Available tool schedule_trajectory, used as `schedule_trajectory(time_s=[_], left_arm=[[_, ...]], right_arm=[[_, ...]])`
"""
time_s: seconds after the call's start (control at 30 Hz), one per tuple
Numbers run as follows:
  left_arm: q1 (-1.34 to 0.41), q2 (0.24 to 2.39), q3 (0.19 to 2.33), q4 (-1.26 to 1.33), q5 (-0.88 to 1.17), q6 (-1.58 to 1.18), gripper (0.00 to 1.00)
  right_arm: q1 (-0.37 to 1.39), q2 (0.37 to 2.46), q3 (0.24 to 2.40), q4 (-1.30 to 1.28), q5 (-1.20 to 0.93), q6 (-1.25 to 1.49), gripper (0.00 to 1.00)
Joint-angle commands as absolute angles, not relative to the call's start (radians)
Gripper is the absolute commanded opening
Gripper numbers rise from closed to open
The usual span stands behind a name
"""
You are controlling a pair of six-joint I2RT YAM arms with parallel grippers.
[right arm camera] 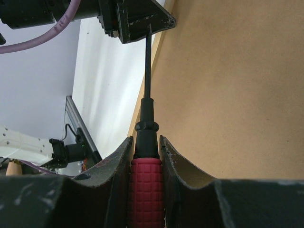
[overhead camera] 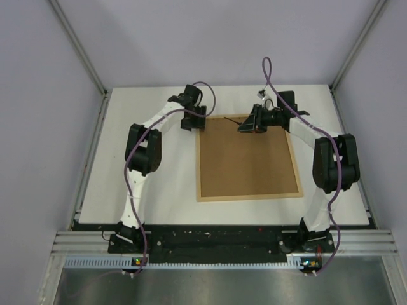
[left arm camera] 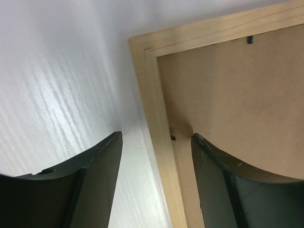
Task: Take the photo out of the frame
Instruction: Adjust the photo frame at the center of the board.
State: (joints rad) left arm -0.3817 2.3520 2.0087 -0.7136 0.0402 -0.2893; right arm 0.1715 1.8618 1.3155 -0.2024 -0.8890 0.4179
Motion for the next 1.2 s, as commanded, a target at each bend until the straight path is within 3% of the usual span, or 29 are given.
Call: schedule_trajectory(time_s=[0.0, 0.37, 0.73, 0.87, 1.17], left_arm=[[-0.373, 2.364, 2.043, -0.726, -0.035, -0.249, 0.64], [-0.373, 2.387, 2.049, -0.715, -0.009, -0.258, 0.53], [-0.376, 2.352, 2.013, -0.712, 0.038, -0.273, 0.17], [-0.371, 2.333, 2.005, -0.704, 0.058, -0.285, 0.0], [-0.259, 2.223, 1.803, -0.488, 0.394, -0.46, 0.0]], right_arm=[[0.163, 1.796, 1.312, -0.167, -0.907, 0.394, 0.0], [0.155, 1.793, 1.307, -0.166, -0.914, 0.393, 0.0], [0.153, 1.798, 1.312, -0.164, -0.916, 0.394, 0.0], [0.153, 1.795, 1.31, -0.166, -0.916, 0.396, 0.0], [0.149, 1.799, 1.313, -0.164, -0.913, 0.399, 0.0]])
